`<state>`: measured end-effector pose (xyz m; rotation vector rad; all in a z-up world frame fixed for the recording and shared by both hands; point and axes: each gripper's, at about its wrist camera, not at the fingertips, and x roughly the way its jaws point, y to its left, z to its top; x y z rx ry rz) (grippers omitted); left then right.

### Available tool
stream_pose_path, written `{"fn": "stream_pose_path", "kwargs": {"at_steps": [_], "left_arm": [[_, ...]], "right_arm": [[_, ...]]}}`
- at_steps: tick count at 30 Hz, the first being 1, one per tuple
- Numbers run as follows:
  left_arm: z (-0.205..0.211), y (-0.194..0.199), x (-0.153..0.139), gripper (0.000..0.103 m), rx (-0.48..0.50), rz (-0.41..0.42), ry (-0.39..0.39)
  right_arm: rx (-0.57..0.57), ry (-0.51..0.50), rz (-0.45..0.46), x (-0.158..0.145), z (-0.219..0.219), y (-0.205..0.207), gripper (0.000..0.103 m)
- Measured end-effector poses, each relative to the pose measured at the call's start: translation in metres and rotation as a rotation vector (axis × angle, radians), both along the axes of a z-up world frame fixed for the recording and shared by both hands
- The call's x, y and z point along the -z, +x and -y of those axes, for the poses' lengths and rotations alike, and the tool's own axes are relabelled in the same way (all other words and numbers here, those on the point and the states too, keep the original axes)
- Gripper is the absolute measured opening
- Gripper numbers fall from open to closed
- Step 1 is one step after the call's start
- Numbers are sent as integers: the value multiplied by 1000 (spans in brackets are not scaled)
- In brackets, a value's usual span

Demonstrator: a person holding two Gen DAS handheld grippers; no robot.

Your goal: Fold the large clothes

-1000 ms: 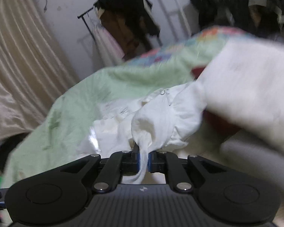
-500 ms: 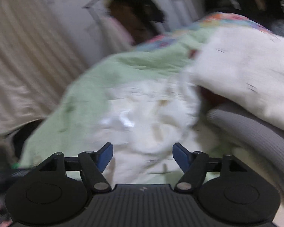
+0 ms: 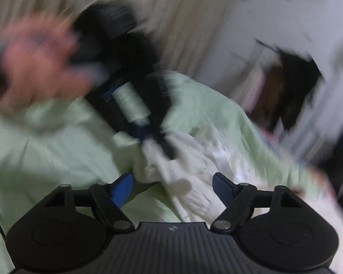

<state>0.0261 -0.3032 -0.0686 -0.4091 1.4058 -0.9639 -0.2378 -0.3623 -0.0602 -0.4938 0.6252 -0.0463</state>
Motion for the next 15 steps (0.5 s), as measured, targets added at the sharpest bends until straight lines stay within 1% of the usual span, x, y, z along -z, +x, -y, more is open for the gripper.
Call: {"fn": "stream_pose_path", "kwargs": {"at_steps": [1, 3, 4, 5, 6, 7, 8, 9, 10, 11, 12, 13, 14, 15], "left_arm": [[0, -1, -2, 11, 8, -7, -3], [-1, -4, -7, 11, 22, -16, -9], [-4, -5, -10, 11, 22, -8, -9], [-8, -6, -14, 11, 19, -4, -12], [-15, -5, -17, 11, 6, -12, -21], [-23, -1, -18, 11, -20, -31, -34], [-31, 3, -19, 13, -47, -49, -46], [-39, 7, -21, 21, -73, -68, -58], [-47, 12, -22, 28, -105, -81, -65], [-54, 16, -23, 49, -153, -78, -54], [-62, 20, -23, 69, -201, -75, -43], [-69, 25, -24, 75, -257, -69, -22], [-73, 31, -24, 77, -322, -57, 20], [-71, 36, -22, 77, -342, -61, 41]], "right_arm": [[-16, -27, -8, 2, -3, 6, 81], [-35, -137, -22, 10, -10, 29, 81], [-34, -173, -24, 13, -11, 38, 81], [-35, -191, -26, 15, -10, 44, 77], [-40, -205, -40, 18, -8, 54, 70], [-47, -204, -66, 20, -4, 66, 30], [-42, -171, -96, 19, 1, 74, 11], [-17, -99, -121, 16, 10, 82, 10], [58, 65, -101, 5, 31, 88, 10], [142, 235, -59, -6, 54, 90, 10], [195, 368, -23, -13, 73, 86, 10], [266, 570, 35, -22, 102, 79, 10], [290, 697, 73, -26, 119, 71, 10], [303, 794, 103, -28, 133, 63, 10]]}}
